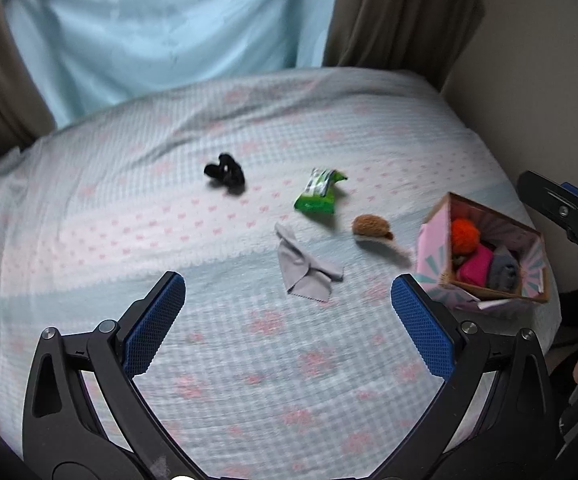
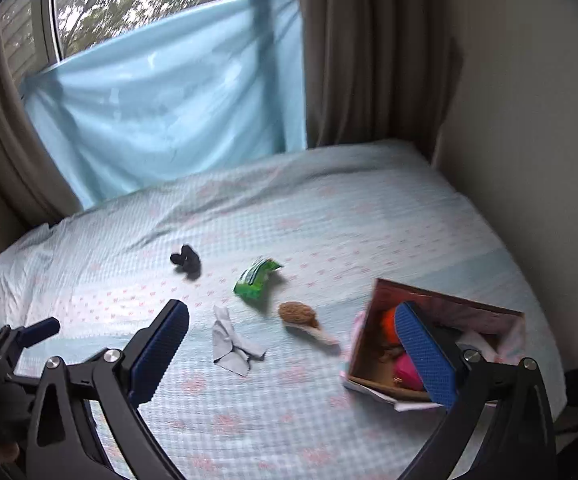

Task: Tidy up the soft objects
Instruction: 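Move both tools toward the grey cloth and brown fuzzy toy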

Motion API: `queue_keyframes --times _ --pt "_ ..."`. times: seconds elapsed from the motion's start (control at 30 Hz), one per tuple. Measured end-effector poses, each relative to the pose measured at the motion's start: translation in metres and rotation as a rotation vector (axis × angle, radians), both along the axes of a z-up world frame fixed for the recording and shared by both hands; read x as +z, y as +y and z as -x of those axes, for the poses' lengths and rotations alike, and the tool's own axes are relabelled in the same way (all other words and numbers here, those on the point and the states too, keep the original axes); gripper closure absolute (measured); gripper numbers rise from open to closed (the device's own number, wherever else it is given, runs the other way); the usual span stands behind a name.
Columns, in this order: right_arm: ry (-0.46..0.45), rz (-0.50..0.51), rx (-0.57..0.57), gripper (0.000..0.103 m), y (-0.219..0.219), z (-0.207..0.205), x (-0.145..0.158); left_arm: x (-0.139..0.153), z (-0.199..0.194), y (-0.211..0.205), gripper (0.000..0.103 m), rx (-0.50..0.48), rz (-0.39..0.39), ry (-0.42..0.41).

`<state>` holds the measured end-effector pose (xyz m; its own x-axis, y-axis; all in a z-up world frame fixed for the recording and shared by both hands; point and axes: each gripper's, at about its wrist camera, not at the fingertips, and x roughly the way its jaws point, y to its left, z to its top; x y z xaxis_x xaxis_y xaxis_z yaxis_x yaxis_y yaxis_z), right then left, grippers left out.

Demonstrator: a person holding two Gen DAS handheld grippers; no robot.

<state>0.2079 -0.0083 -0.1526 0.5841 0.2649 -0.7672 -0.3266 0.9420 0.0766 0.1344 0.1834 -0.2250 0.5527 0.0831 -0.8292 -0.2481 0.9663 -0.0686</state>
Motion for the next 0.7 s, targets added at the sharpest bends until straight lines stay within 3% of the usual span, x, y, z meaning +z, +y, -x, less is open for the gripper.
queue_keyframes --times 0.53,0.7 --pt "0.267 0.061 0.051 0.001 0.039 -0.115 -0.162 -0.15 -0.089 0.015 0.002 0.176 0.101 0.127" --pt "0.38 0.098 0.04 0.01 0.043 -0.146 -0.217 -0.197 -0.117 0.012 0.01 0.208 0.13 0.186"
